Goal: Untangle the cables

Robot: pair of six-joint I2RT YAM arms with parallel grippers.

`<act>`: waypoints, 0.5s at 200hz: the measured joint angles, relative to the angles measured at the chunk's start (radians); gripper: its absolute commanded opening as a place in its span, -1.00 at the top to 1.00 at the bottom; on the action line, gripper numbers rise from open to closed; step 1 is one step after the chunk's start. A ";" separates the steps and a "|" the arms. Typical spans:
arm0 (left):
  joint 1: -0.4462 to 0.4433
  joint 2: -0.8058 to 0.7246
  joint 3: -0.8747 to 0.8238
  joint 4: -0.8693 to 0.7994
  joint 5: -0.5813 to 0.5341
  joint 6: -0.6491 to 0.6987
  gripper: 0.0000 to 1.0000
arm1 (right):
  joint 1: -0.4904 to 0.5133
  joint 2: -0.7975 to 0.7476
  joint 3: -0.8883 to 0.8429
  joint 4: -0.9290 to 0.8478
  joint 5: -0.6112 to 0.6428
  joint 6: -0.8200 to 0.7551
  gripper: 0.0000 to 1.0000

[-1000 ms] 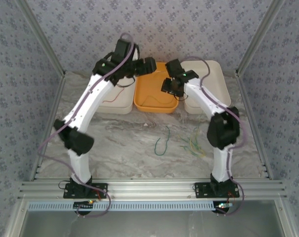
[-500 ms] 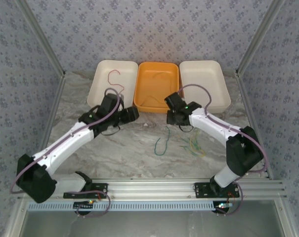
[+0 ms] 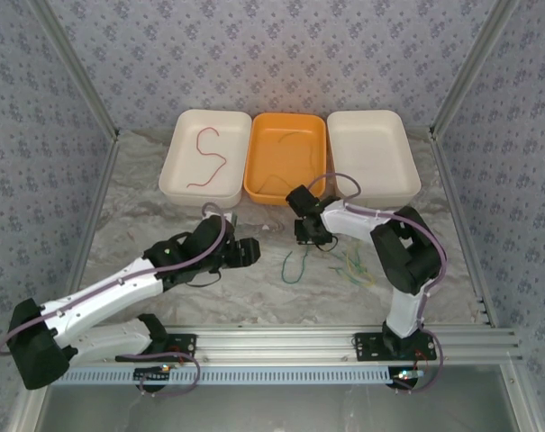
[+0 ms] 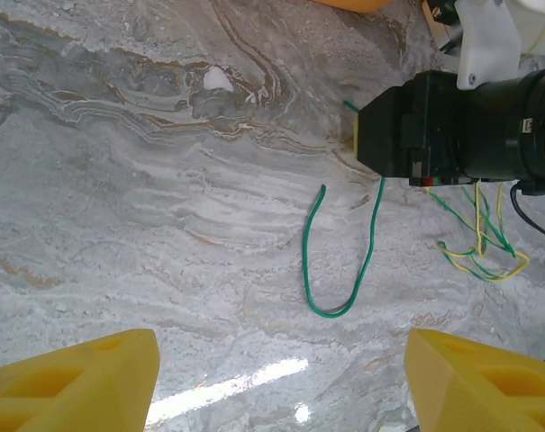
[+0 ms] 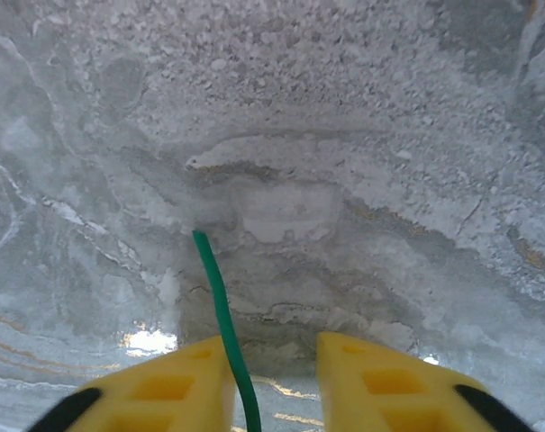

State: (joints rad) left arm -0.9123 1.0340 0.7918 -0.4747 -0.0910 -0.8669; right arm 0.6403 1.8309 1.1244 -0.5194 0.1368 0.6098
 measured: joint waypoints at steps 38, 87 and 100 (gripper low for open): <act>-0.006 -0.021 -0.013 0.003 -0.011 -0.010 -0.43 | 0.019 -0.037 -0.026 0.029 0.048 -0.002 1.00; -0.006 0.034 -0.015 0.052 0.035 -0.010 -0.43 | 0.075 -0.359 -0.051 0.074 0.077 -0.120 1.00; -0.006 0.060 -0.015 0.074 0.046 -0.012 -0.43 | 0.074 -0.426 -0.043 0.080 0.077 -0.157 1.00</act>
State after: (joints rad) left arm -0.9188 1.0935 0.7769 -0.4011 -0.0452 -0.8791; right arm 0.7147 1.4044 1.0817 -0.4393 0.2134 0.4526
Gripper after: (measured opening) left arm 0.715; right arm 0.060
